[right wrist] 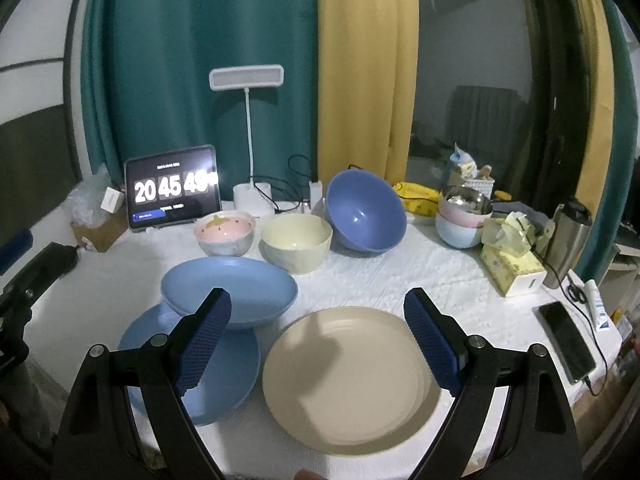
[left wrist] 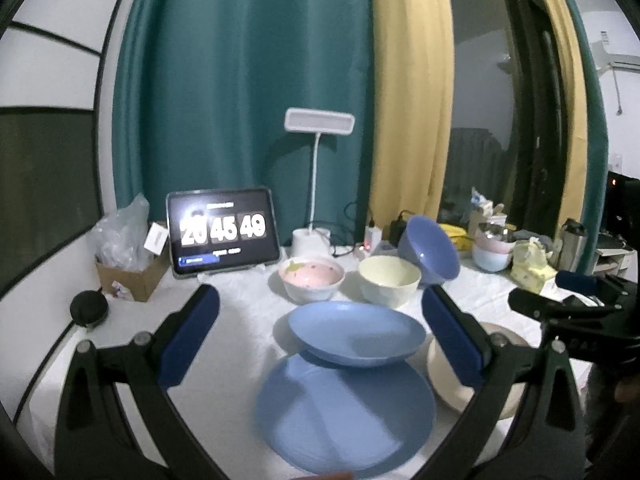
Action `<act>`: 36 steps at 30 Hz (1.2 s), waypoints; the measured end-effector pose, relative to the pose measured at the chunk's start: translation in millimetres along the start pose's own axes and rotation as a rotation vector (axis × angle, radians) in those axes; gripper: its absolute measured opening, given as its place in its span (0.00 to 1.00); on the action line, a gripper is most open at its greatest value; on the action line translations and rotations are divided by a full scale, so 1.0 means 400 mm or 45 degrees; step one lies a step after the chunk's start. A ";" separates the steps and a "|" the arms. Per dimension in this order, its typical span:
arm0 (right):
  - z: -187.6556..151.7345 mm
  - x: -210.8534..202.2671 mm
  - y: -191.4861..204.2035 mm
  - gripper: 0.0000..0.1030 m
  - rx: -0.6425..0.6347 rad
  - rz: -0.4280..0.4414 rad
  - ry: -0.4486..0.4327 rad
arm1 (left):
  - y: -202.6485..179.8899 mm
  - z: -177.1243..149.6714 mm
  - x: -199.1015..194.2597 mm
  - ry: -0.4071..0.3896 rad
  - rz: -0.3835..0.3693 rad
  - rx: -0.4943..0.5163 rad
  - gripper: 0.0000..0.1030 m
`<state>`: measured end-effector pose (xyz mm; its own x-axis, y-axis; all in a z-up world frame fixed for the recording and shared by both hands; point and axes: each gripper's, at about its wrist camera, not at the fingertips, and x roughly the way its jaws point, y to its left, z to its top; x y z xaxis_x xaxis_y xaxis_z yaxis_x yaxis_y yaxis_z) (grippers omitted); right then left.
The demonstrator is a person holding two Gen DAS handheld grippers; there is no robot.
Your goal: Organize plates and bowls
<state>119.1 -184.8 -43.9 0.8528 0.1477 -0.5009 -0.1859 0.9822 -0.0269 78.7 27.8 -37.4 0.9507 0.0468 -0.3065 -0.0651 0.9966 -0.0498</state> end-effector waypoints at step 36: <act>0.000 0.457 0.015 0.88 0.017 0.133 0.389 | 0.043 -0.089 0.472 0.545 0.021 -0.035 0.97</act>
<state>273.8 -151.9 -135.7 0.6429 0.2081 -0.7371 -0.2563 0.9654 0.0490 246.4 51.3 -129.8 0.7381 0.0244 -0.6742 -0.0926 0.9936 -0.0653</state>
